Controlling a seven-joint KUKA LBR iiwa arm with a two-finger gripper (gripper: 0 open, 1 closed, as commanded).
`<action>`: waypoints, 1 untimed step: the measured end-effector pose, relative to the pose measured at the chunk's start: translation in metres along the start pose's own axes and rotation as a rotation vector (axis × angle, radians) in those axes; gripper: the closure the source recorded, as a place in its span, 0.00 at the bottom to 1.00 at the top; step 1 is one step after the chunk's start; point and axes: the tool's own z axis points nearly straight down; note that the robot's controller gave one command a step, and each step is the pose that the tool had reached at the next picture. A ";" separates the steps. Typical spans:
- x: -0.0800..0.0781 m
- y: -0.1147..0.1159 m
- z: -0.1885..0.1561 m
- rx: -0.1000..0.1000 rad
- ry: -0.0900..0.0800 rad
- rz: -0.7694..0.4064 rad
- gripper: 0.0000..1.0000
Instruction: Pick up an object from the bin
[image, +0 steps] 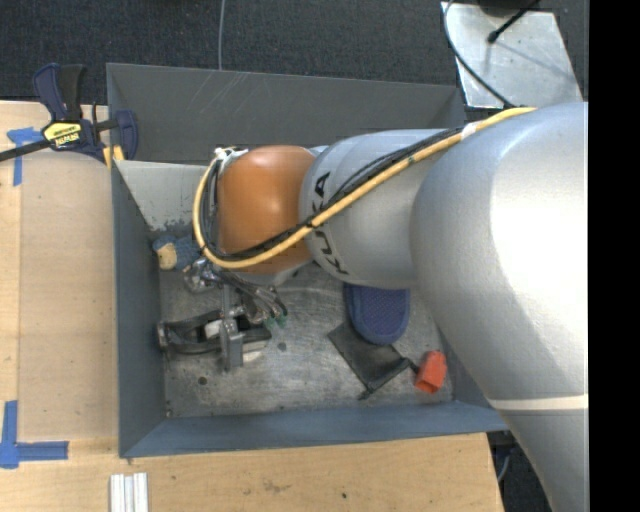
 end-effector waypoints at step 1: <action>0.001 -0.004 -0.031 0.002 -0.001 -0.055 0.00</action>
Offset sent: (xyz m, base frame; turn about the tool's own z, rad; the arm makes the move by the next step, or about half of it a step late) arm -0.0019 -0.0049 0.0290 -0.0557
